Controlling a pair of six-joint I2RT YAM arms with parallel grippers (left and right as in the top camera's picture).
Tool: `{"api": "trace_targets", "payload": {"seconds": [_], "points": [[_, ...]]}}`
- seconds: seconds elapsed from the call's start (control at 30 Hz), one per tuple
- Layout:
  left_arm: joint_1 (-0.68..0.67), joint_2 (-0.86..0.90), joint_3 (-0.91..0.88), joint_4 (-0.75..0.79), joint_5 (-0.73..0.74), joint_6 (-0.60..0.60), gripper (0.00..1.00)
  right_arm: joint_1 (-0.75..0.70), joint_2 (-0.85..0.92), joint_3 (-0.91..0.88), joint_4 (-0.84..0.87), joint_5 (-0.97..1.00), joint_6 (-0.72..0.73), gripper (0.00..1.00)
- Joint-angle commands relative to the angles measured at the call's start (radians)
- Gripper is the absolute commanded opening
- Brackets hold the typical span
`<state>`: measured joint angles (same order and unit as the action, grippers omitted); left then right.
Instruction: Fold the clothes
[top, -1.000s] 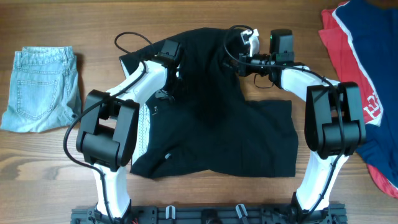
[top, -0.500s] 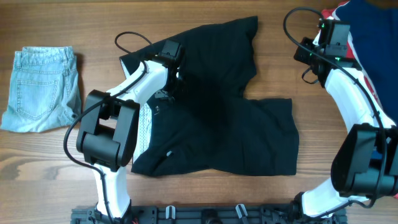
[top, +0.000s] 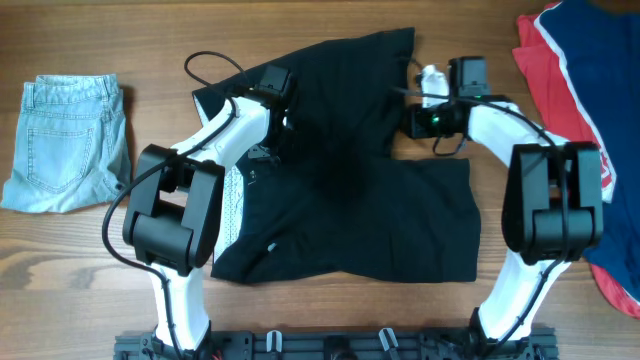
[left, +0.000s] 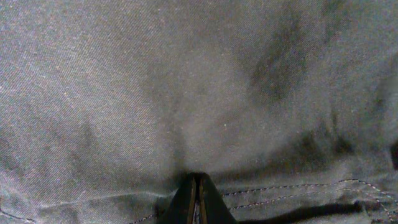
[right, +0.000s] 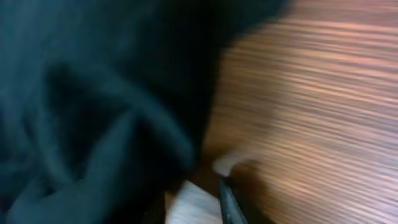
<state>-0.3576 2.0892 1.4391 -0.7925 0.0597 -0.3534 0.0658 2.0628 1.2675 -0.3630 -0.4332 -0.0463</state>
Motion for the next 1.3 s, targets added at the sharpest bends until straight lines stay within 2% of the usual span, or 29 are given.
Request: {"api": "trace_targets", "payload": {"seconds": [0.0, 0.07, 0.1, 0.23, 0.33, 0.37, 0.4, 0.43, 0.5, 0.63, 0.77, 0.87, 0.93, 1.03, 1.27], "points": [[0.001, 0.030, -0.009, -0.011, -0.027, 0.005, 0.04, 0.059, 0.056, -0.012, -0.025, -0.018, -0.110, 0.51], [0.001, 0.030, -0.009, -0.011, -0.027, 0.005, 0.04, 0.080, 0.056, -0.012, -0.014, -0.008, -0.109, 0.72], [0.001, 0.030, -0.009, -0.011, -0.027, 0.005, 0.04, 0.086, 0.056, -0.012, -0.005, -0.006, -0.109, 0.77], [0.001, 0.030, -0.009, -0.011, -0.027, 0.005, 0.04, 0.091, 0.056, -0.012, 0.092, 0.018, -0.047, 0.79], [0.001, 0.030, -0.009, -0.011, -0.027, 0.005, 0.04, 0.095, 0.056, -0.012, 0.157, 0.017, -0.028, 0.72], [0.001, 0.030, -0.009, -0.011, -0.027, 0.005, 0.04, 0.097, 0.056, -0.012, 0.183, 0.018, -0.022, 0.62], [0.001, 0.030, -0.009, -0.010, -0.027, 0.005, 0.04, 0.098, 0.056, -0.012, 0.205, 0.017, -0.016, 0.45], [0.001, 0.030, -0.009, -0.009, -0.027, 0.005, 0.04, 0.099, 0.056, -0.012, 0.224, 0.018, 0.002, 0.34], [0.001, 0.030, -0.009, -0.008, -0.027, 0.005, 0.04, 0.099, 0.056, -0.012, 0.264, 0.018, 0.026, 0.04], [0.001, 0.030, -0.009, -0.009, -0.027, 0.005, 0.04, 0.098, 0.052, -0.011, 0.257, 0.100, 0.055, 0.05], [0.001, 0.030, -0.009, -0.009, -0.027, 0.005, 0.04, 0.077, -0.057, -0.007, 0.065, 0.691, 0.154, 0.04], [0.001, 0.030, -0.009, -0.005, -0.027, 0.005, 0.04, 0.067, -0.175, -0.005, 0.018, 0.984, 0.154, 0.04], [0.000, 0.030, -0.009, -0.006, -0.027, 0.005, 0.04, 0.067, -0.256, -0.005, 0.017, 1.111, 0.154, 0.04], [0.000, 0.030, -0.009, -0.013, -0.027, 0.005, 0.04, 0.067, -0.320, -0.005, -0.016, 1.133, 0.155, 0.08], [0.000, 0.030, -0.009, -0.018, -0.027, 0.005, 0.04, 0.039, -0.275, -0.013, -0.153, 1.133, 0.223, 0.09]]}}
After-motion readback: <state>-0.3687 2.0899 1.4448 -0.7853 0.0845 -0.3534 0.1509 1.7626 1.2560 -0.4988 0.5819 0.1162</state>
